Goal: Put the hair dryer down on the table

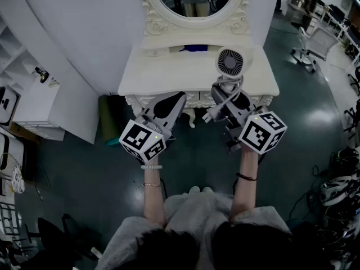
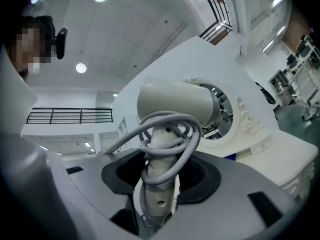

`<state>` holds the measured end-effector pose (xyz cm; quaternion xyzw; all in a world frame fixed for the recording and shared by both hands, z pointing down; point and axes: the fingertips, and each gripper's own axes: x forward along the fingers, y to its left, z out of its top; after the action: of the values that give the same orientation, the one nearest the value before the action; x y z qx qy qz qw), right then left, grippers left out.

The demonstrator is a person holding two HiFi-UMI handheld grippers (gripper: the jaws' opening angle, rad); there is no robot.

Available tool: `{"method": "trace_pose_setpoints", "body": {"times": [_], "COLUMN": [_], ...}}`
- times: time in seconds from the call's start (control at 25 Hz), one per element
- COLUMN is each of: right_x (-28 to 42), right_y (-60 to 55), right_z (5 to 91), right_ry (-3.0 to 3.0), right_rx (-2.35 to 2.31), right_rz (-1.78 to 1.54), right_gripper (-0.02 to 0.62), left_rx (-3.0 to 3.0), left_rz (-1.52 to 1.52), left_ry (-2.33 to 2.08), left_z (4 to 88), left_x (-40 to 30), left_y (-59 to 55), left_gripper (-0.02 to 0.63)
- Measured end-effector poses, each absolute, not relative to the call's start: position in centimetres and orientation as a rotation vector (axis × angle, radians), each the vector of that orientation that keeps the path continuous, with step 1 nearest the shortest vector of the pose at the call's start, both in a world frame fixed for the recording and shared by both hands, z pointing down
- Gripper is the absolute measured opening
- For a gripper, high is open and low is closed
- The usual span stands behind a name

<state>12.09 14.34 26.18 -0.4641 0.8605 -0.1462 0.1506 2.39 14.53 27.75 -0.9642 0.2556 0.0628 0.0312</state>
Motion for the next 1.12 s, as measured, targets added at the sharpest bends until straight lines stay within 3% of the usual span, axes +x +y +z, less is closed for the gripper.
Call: {"method": "trace_pose_setpoints", "body": {"times": [1.12], "right_x": [15.3], "right_y": [10.2], "right_z": [30.4], "right_ry": [2.567], "right_rx": [-1.31], "right_rz": [-0.566], "right_gripper": [0.189], "left_rx": [-2.98], "left_rz": [0.122], "left_ry": [0.999], "left_z": [31.3], "left_x": [4.5], "left_y": [12.4], "left_gripper": [0.005]}}
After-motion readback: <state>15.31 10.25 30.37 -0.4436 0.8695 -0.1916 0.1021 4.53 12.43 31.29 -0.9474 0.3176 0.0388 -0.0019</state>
